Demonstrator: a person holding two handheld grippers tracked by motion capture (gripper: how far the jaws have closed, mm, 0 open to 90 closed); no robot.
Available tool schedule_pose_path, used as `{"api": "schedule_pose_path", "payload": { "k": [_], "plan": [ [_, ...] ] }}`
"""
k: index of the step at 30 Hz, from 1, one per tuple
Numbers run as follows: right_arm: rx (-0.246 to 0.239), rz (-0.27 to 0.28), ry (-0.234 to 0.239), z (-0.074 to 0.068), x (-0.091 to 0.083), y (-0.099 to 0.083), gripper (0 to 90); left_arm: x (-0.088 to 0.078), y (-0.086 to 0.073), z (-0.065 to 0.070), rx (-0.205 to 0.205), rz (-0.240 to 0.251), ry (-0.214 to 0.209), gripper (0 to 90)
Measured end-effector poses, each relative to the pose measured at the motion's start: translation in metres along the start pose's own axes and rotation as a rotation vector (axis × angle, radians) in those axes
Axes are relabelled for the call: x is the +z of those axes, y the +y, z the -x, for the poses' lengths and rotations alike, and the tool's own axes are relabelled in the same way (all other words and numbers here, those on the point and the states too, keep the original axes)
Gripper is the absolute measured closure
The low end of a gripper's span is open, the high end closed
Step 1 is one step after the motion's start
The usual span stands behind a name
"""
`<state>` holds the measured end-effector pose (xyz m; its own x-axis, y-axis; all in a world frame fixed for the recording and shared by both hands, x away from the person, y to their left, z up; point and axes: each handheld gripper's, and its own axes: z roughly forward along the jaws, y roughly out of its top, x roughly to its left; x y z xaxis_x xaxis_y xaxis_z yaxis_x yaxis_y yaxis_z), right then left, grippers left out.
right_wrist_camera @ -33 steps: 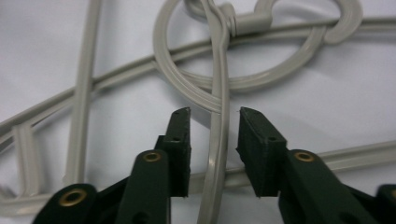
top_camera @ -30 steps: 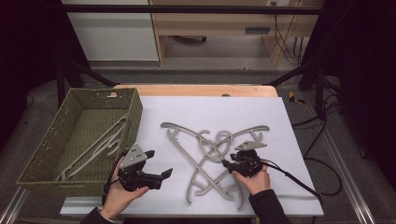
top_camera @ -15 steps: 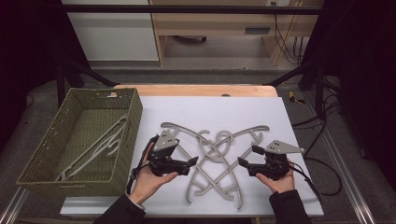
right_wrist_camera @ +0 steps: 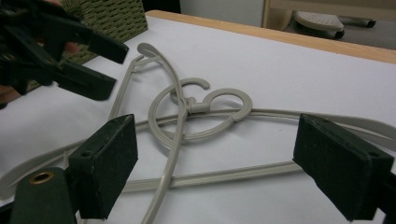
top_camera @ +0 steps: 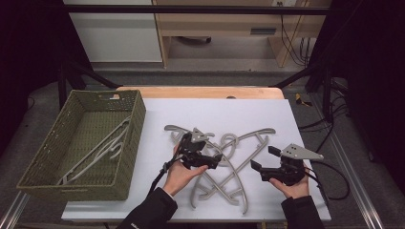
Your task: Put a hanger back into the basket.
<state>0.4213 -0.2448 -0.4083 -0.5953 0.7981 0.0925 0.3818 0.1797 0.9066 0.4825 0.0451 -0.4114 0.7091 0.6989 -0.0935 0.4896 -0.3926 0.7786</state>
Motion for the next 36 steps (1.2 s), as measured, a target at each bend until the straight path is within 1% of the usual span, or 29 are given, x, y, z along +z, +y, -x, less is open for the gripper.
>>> {"api": "schedule_pose_path", "payload": {
  "k": [2,3,4,6,7,9,11,12,13,15,16,17,19,21,22,23,24,27,28,30,31,32,34,35,36],
  "plan": [
    [0.005,0.001,-0.002,0.001,-0.001,0.000,14.2,0.011,0.001,0.003,-0.002,-0.021,0.002,14.9],
    [0.007,0.000,-0.006,0.001,-0.001,0.000,14.2,0.011,0.001,0.003,-0.002,-0.021,0.002,15.3],
    [0.007,0.000,-0.006,0.001,-0.001,0.000,14.2,0.018,0.001,0.005,-0.004,-0.029,0.010,15.3],
    [0.008,0.007,-0.004,0.001,-0.001,0.000,13.9,0.027,0.002,0.007,-0.011,-0.047,0.005,16.9],
    [0.008,0.007,-0.004,0.001,-0.001,0.000,13.9,0.031,0.001,0.008,-0.017,-0.046,0.008,16.9],
    [0.011,0.010,-0.007,0.001,-0.002,0.001,13.7,0.043,0.001,0.011,-0.023,-0.063,0.017,19.0],
    [0.011,0.013,-0.008,0.002,-0.003,0.001,13.7,0.051,-0.001,0.012,-0.028,-0.082,0.031,20.4],
    [0.014,0.013,-0.012,0.002,-0.004,0.001,13.7,0.055,-0.002,0.013,-0.036,-0.092,0.028,21.5],
    [0.019,0.018,-0.014,0.003,-0.004,0.002,13.7,0.058,-0.002,0.013,-0.030,-0.105,0.030,22.1],
    [0.018,0.022,-0.017,0.004,-0.005,0.002,13.7,0.061,-0.003,0.014,-0.032,-0.108,0.032,23.8],
    [0.023,0.025,-0.019,0.004,-0.005,0.002,13.7,0.067,-0.004,0.015,-0.043,-0.114,0.043,25.1],
    [0.026,0.027,-0.019,0.004,-0.005,0.002,13.7,0.067,-0.004,0.015,-0.043,-0.114,0.043,25.6],
    [0.028,0.028,-0.020,0.004,-0.006,0.003,13.7,0.074,-0.006,0.015,-0.055,-0.122,0.048,26.4],
    [0.029,0.029,-0.019,0.004,-0.006,0.003,13.7,0.076,-0.007,0.015,-0.057,-0.127,0.046,26.7],
    [0.025,0.029,-0.020,0.003,-0.006,0.003,13.7,0.077,-0.007,0.016,-0.048,-0.121,0.061,26.8],
    [0.025,0.030,-0.020,0.004,-0.006,0.003,13.7,0.077,-0.007,0.016,-0.048,-0.121,0.061,26.8],
    [0.025,0.030,-0.020,0.004,-0.006,0.003,13.7,0.078,-0.007,0.016,-0.057,-0.118,0.063,26.8],
    [0.022,0.031,-0.019,0.004,-0.006,0.004,13.7,0.081,-0.005,0.016,-0.067,-0.115,0.069,26.6],
    [0.027,0.032,-0.018,0.003,-0.007,0.004,13.7,0.082,-0.005,0.016,-0.081,-0.115,0.070,26.3],
    [0.021,0.030,-0.016,0.003,-0.006,0.004,13.7,0.084,-0.005,0.018,-0.092,-0.124,0.086,26.3],
    [0.020,0.030,-0.018,0.003,-0.006,0.004,13.7,0.084,-0.005,0.018,-0.086,-0.133,0.093,26.5],
    [0.020,0.028,-0.017,0.003,-0.006,0.004,13.6,0.083,-0.005,0.017,-0.091,-0.149,0.092,27.1],
    [0.019,0.026,-0.017,0.003,-0.006,0.004,13.6,0.083,-0.006,0.016,-0.083,-0.181,0.116,32.1],
    [0.017,0.024,-0.015,0.003,-0.006,0.004,13.5,0.083,-0.007,0.014,-0.063,-0.218,0.123,38.7],
    [0.017,0.020,-0.016,0.003,-0.006,0.004,13.5,0.082,-0.010,0.013,-0.050,-0.200,0.111,40.0]
  ]
}}
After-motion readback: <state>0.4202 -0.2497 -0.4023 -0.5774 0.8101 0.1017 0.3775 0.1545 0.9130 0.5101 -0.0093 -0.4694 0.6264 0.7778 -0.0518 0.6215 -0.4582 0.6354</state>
